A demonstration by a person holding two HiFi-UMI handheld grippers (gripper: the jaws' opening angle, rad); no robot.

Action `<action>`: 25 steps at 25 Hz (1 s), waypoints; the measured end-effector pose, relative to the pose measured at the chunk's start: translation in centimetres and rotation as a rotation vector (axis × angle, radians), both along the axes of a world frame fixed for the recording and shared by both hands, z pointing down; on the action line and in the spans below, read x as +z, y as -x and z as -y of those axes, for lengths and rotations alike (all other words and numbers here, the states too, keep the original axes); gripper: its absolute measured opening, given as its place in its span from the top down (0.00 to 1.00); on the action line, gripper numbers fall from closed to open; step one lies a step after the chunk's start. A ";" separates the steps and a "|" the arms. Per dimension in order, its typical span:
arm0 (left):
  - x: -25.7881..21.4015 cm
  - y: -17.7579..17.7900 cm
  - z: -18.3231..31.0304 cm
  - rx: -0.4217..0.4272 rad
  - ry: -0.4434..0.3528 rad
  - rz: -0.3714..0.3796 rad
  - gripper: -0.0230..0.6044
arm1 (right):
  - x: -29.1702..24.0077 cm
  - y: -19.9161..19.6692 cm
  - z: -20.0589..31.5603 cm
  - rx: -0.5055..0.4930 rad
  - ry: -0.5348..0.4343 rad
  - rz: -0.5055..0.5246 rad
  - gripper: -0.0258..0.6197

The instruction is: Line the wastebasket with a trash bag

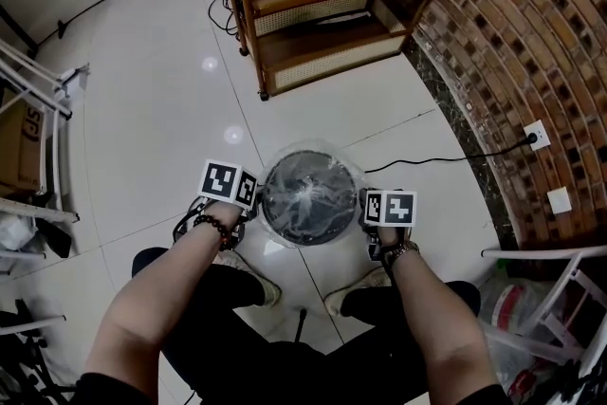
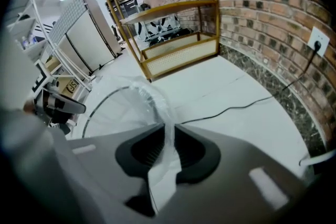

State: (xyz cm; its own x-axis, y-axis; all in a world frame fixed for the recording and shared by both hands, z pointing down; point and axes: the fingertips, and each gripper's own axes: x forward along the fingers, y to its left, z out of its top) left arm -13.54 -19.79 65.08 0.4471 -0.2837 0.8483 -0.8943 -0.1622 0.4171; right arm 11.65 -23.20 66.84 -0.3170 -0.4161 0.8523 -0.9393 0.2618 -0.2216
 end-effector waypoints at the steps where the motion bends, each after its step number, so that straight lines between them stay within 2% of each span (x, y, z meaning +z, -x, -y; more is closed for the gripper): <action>1: 0.1 -0.1 0.1 0.004 -0.001 0.000 0.84 | 0.1 0.0 0.1 0.003 0.002 0.010 0.86; 4: 0.2 -0.3 0.4 0.020 -0.006 -0.001 0.77 | -0.1 0.4 0.4 0.009 -0.005 0.044 0.81; 8: 0.4 -0.7 0.6 0.044 -0.017 0.003 0.73 | -0.9 0.9 1.0 -0.008 -0.037 0.060 0.77; 14: 0.6 -1.2 0.7 0.078 -0.033 0.031 0.72 | -1.4 2.3 1.2 -0.084 -0.069 0.034 0.73; 18: 0.9 -1.6 0.6 0.108 -0.041 0.049 0.72 | -0.2 3.2 0.5 -0.128 -0.041 0.014 0.73; 25: 1.5 -1.8 0.8 0.133 -0.061 0.094 0.72 | 1.5 3.9 0.1 -0.144 -0.003 0.005 0.73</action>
